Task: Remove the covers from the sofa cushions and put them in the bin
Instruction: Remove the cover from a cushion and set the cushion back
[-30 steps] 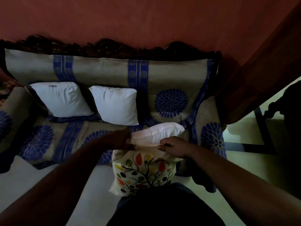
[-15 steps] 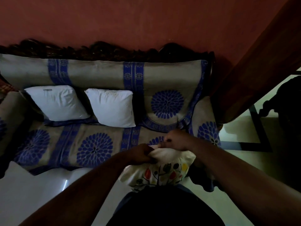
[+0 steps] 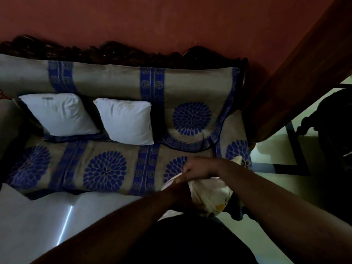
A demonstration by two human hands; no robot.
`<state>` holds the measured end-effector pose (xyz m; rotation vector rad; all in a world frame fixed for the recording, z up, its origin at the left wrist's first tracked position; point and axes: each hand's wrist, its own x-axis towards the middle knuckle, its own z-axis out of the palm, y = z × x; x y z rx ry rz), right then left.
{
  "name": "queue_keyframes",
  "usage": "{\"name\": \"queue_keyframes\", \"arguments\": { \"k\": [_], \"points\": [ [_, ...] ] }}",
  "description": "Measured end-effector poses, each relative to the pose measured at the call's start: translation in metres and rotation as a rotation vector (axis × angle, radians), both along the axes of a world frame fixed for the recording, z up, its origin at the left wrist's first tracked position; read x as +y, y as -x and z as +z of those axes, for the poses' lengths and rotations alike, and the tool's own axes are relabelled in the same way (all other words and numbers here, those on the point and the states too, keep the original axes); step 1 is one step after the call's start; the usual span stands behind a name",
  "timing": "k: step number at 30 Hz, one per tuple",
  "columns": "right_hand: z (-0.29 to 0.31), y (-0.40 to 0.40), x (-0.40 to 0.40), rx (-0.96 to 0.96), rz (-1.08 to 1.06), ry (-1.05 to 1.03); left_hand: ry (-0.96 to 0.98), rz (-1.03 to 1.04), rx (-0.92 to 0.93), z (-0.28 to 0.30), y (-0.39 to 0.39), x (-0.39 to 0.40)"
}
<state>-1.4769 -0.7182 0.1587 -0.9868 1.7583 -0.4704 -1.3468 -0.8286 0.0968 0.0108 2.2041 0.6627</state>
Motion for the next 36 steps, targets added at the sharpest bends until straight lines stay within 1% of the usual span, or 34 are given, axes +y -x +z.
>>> {"name": "queue_keyframes", "arguments": {
  "k": [1, 2, 3, 5, 6, 7, 8, 9, 11, 12, 14, 15, 16, 17, 18, 20, 21, 22, 23, 25, 26, 27, 29, 30, 32, 33, 34, 36],
  "points": [
    [-0.002, -0.003, -0.003, 0.015, 0.101, -0.023, -0.11, 0.112, 0.066, -0.004, -0.003, 0.005],
    [-0.002, -0.001, 0.0, 0.022, 0.131, -0.043, -0.204, 0.208, 0.129, -0.003, -0.007, 0.003],
    [-0.001, 0.004, 0.007, 0.02, 0.072, -0.044, -0.274, 0.266, 0.201, 0.001, -0.008, -0.003],
    [-0.003, 0.014, 0.028, -0.044, -0.149, -0.002, -0.404, 0.35, 0.358, 0.002, -0.016, -0.022],
    [-0.005, 0.017, 0.036, -0.098, -0.273, 0.038, -0.425, 0.404, 0.379, 0.003, -0.019, -0.027],
    [-0.009, 0.016, 0.041, -0.146, -0.377, 0.089, -0.388, 0.411, 0.436, 0.004, -0.022, -0.032],
    [-0.013, 0.013, 0.04, -0.17, -0.451, 0.135, -0.305, 0.424, 0.479, 0.003, -0.021, -0.035],
    [-0.017, 0.01, 0.036, -0.151, -0.496, 0.165, -0.229, 0.37, 0.516, 0.001, -0.018, -0.037],
    [-0.026, 0.006, 0.026, -0.058, -0.514, 0.137, -0.211, 0.335, 0.492, -0.005, -0.011, -0.037],
    [-0.027, 0.007, 0.024, 0.005, -0.468, 0.106, -0.22, 0.343, 0.449, -0.001, -0.006, -0.037],
    [-0.022, 0.01, 0.02, 0.154, -0.231, 0.046, -0.242, 0.336, 0.369, 0.009, 0.002, -0.041],
    [-0.018, 0.011, 0.019, 0.208, -0.095, 0.005, -0.263, 0.313, 0.345, 0.012, 0.005, -0.044],
    [-0.016, 0.013, 0.02, 0.227, -0.012, -0.018, -0.277, 0.28, 0.324, 0.016, 0.009, -0.045],
    [-0.014, 0.015, 0.022, 0.214, 0.008, -0.026, -0.28, 0.246, 0.314, 0.02, 0.01, -0.046],
    [-0.012, 0.018, 0.026, 0.168, -0.033, -0.022, -0.269, 0.23, 0.301, 0.025, 0.011, -0.044],
    [-0.015, 0.02, 0.03, 0.032, -0.253, 0.032, -0.233, 0.233, 0.293, 0.028, 0.014, -0.043],
    [-0.017, 0.018, 0.031, -0.001, -0.336, 0.065, -0.211, 0.206, 0.299, 0.028, 0.015, -0.043],
    [-0.019, 0.016, 0.029, 0.009, -0.347, 0.087, -0.195, 0.16, 0.297, 0.028, 0.016, -0.042],
    [-0.022, 0.013, 0.026, 0.042, -0.298, 0.099, -0.174, 0.104, 0.271, 0.028, 0.014, -0.041],
    [-0.028, 0.005, 0.021, 0.193, -0.071, 0.089, -0.196, 0.033, 0.211, 0.033, 0.01, -0.04],
    [-0.03, 0.005, 0.021, 0.278, 0.019, 0.081, -0.229, 0.052, 0.175, 0.029, 0.01, -0.04],
    [-0.03, 0.007, 0.021, 0.341, 0.04, 0.069, -0.256, 0.084, 0.146, 0.03, 0.008, -0.039],
    [-0.026, 0.015, 0.02, 0.413, 0.002, 0.087, -0.263, 0.175, 0.11, 0.036, 0.012, -0.042],
    [-0.025, 0.018, 0.019, 0.445, 0.018, 0.126, -0.302, 0.244, 0.091, 0.038, 0.017, -0.045],
    [-0.027, 0.027, 0.013, 0.623, 0.082, 0.252, -0.45, 0.511, -0.004, 0.044, 0.028, -0.058],
    [-0.028, 0.031, 0.009, 0.735, 0.074, 0.284, -0.516, 0.654, -0.036, 0.047, 0.034, -0.064],
    [-0.028, 0.035, 0.005, 0.803, 0.018, 0.266, -0.545, 0.711, -0.049, 0.047, 0.039, -0.067],
    [-0.025, 0.033, -0.003, 0.874, -0.156, 0.129, -0.558, 0.731, -0.013, 0.045, 0.046, -0.067]
  ]
}}
